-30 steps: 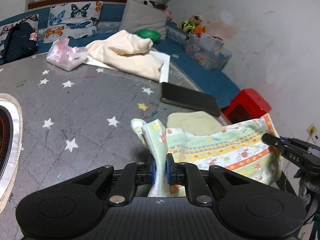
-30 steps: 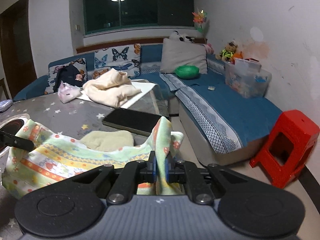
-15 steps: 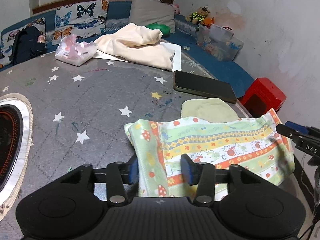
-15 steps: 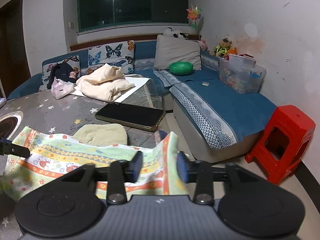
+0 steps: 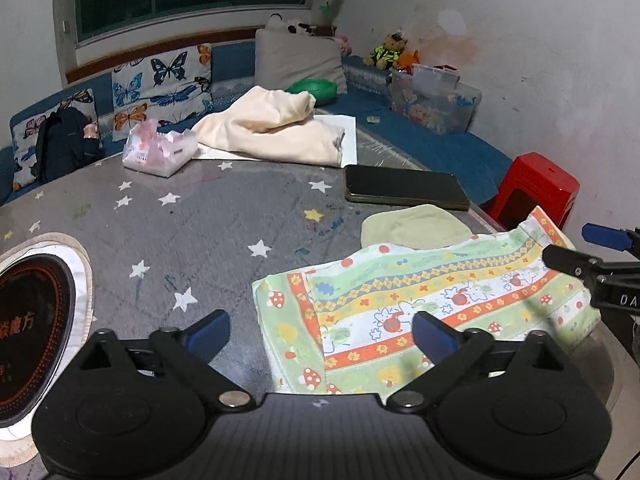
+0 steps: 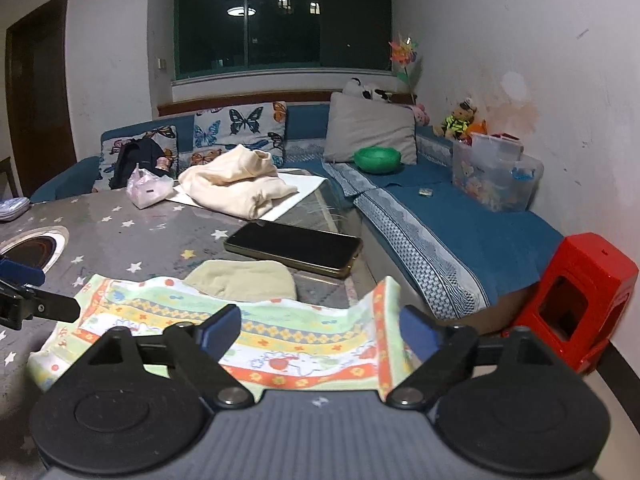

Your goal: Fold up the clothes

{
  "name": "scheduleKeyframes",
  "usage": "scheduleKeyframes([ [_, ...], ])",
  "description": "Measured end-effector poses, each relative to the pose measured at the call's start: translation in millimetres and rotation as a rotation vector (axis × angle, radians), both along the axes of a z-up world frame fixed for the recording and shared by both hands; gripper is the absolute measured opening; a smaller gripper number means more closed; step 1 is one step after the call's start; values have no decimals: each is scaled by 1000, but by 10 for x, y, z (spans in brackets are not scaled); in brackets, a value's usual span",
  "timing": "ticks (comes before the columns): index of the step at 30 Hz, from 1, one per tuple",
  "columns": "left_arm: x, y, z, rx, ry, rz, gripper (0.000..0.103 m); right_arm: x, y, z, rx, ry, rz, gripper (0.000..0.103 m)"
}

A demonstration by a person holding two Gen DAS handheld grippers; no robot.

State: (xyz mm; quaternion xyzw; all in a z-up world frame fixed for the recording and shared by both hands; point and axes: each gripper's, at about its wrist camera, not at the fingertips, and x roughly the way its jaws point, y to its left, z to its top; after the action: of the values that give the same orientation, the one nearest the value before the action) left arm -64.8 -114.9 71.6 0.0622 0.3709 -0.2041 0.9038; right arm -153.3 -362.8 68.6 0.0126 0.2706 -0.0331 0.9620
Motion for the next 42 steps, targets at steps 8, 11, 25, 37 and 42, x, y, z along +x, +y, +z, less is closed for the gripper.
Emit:
scheduleKeyframes([
  [8,-99,17,3,20,-34,22,103,-80,149,33,-28,-41,14,103],
  [11,-166,25,8,29,-55,28,103,-109,182,26,-17,-52,15,103],
  [25,-348,-17,-4,71,-26,54,103,-243,348,-25,20,-45,14,103],
  [37,-479,43,-12,58,-12,68,103,-328,490,-11,21,-68,15,103],
  [42,-559,50,37,55,-27,68,103,-358,549,13,23,-73,19,103],
])
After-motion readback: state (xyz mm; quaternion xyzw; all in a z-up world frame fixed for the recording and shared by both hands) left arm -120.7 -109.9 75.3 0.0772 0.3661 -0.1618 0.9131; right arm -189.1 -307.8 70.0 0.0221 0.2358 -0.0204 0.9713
